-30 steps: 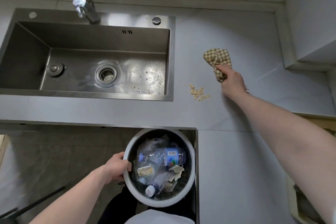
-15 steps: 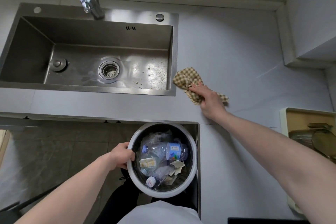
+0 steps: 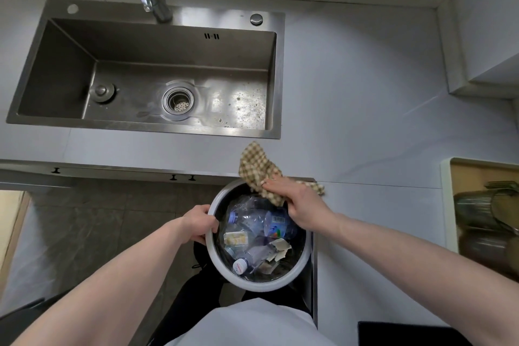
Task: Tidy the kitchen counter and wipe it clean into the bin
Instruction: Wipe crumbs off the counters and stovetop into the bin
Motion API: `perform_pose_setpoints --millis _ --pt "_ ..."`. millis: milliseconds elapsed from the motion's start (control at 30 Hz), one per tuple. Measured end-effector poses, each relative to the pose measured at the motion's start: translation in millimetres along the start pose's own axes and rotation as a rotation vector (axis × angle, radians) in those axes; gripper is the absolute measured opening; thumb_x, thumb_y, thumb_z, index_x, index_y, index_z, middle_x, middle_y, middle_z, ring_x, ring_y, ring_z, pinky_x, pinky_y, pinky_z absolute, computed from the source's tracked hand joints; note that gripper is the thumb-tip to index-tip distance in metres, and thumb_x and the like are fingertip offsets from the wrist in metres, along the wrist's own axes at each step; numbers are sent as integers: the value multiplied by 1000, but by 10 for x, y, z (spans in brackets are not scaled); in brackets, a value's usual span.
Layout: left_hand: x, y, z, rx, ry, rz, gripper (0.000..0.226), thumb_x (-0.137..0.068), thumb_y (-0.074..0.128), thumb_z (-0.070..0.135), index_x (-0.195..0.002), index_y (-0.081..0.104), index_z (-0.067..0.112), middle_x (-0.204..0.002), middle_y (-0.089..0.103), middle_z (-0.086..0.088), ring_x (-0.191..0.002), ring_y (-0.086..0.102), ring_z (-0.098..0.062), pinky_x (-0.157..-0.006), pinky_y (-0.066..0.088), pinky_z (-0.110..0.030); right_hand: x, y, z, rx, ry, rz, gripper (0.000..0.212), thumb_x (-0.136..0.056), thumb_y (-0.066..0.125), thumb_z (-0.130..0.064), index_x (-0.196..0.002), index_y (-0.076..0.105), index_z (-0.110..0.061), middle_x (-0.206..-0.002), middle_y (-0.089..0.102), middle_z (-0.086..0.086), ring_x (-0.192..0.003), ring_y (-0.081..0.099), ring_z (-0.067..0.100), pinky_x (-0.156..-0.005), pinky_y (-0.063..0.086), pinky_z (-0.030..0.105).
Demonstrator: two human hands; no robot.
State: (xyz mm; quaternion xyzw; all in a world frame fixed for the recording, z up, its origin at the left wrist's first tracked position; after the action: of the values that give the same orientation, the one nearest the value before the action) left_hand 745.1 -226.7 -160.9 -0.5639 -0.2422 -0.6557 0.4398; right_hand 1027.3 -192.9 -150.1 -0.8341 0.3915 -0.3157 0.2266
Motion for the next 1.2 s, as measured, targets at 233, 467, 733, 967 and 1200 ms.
perform_pose_setpoints --millis 233,467,733,967,1200 --pt "40 -21 46 -33 16 5 37 -83 57 -3 -116 62 14 -103 74 -17 -90 75 -33 -76 65 -47 299 103 -145 -149 -94 59 71 -87 52 14 -142 57 -30 -149 50 -18 -143 40 0 -121 32 30" --pt "97 -41 97 -54 30 1 39 -84 56 -4 -118 63 15 -101 74 -15 -87 75 -30 -62 63 -34 34 -887 -31 -147 -44 551 62 -84 46 12 -136 64 -16 -142 59 -4 -135 52 9 -116 37 22" --pt "52 -47 76 -58 44 -6 39 -82 58 -2 -117 62 17 -102 74 -14 -90 75 -31 -72 65 -42 -551 -1495 723 34 398 539 74 -84 38 12 -150 47 -20 -158 41 0 -146 38 22 -122 28 32" --pt "47 -46 75 -57 54 -14 39 -82 58 -2 -115 62 19 -104 74 -13 -92 75 -29 -75 65 -43 -1048 -1365 583 179 326 290 64 -100 38 -5 -161 21 -16 -169 12 1 -156 9 17 -127 8 33" --pt "77 -50 76 -49 56 -8 41 -80 58 -1 -117 64 16 -103 75 -15 -90 76 -31 -74 65 -44 -990 -707 138 162 170 238 67 -94 55 -1 -152 41 -32 -162 29 -18 -147 35 14 -123 29 43"
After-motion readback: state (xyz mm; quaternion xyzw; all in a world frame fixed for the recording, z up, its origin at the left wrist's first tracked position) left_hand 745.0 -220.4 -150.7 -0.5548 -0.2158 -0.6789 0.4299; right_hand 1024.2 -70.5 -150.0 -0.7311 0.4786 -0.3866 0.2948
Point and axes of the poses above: each hand's wrist, its own x-axis away from the middle knuckle, its own y-axis out of the palm, z = x × y, the point moved 2 cm from there along -x, towards the middle knuckle
